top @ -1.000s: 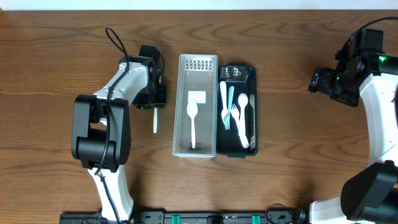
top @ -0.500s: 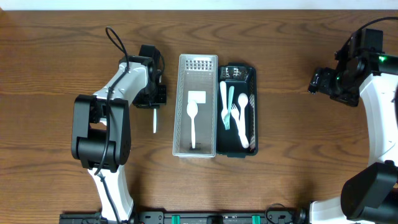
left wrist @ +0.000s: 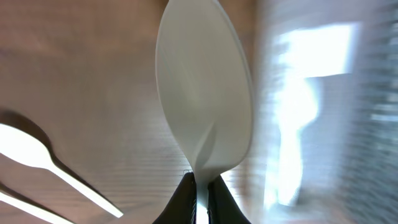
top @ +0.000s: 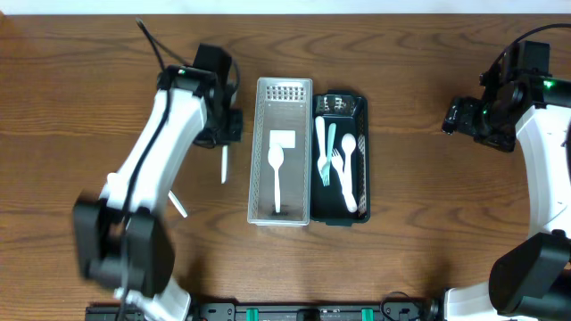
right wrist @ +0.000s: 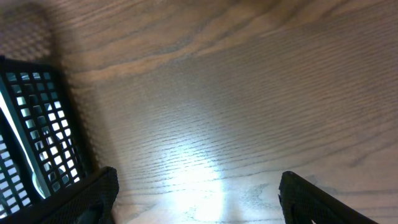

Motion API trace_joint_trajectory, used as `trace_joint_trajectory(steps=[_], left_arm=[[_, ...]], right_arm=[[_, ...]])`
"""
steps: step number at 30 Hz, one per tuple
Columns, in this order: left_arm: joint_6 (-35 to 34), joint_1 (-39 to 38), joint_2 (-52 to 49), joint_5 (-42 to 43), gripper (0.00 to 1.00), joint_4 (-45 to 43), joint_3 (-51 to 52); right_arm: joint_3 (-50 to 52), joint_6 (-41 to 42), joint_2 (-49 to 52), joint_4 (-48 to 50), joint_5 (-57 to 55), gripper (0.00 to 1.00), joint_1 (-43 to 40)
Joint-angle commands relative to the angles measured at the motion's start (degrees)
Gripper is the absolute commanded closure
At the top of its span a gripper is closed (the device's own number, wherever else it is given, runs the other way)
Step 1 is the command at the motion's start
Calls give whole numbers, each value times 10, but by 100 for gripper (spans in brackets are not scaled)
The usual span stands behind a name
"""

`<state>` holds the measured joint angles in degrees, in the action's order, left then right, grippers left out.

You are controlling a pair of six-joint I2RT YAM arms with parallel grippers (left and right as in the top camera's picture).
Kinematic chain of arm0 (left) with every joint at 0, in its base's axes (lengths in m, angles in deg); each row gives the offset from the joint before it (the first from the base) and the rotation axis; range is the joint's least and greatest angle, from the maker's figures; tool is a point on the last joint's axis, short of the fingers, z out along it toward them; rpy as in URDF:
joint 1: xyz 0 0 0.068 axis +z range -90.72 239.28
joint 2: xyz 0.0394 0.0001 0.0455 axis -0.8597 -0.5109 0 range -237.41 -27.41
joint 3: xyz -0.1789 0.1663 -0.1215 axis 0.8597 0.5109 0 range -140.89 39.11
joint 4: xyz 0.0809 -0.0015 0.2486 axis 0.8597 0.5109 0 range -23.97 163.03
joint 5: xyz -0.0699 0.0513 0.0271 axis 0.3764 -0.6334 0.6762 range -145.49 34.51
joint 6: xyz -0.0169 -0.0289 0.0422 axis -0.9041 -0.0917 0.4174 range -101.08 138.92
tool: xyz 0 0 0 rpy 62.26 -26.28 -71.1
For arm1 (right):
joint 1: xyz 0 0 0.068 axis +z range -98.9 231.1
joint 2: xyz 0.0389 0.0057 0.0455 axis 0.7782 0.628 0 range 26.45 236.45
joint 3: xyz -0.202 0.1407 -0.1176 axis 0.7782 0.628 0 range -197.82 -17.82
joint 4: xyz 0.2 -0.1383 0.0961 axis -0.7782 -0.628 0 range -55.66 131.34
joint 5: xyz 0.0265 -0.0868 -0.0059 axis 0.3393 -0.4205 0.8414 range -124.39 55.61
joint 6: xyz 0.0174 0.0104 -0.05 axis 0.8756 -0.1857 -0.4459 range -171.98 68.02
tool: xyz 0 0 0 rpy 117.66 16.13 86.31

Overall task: Pack container
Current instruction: 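Lower the spoon into the clear basket and open the left gripper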

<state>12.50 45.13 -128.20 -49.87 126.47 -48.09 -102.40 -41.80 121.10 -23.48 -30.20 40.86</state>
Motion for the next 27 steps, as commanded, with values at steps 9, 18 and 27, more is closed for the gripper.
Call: trace_joint_trajectory(steps=[9, 18, 27], left_arm=[[-53, -161, 81, 2, 94, -32, -7], [-92, -186, -36, 2, 94, -51, -2], [-89, -185, -99, -1, 64, -52, -3]], right_arm=[[4, -6, 3, -1, 4, 14, 1], [4, -7, 3, -8, 4, 14, 1], [4, -21, 3, -17, 3, 13, 1]])
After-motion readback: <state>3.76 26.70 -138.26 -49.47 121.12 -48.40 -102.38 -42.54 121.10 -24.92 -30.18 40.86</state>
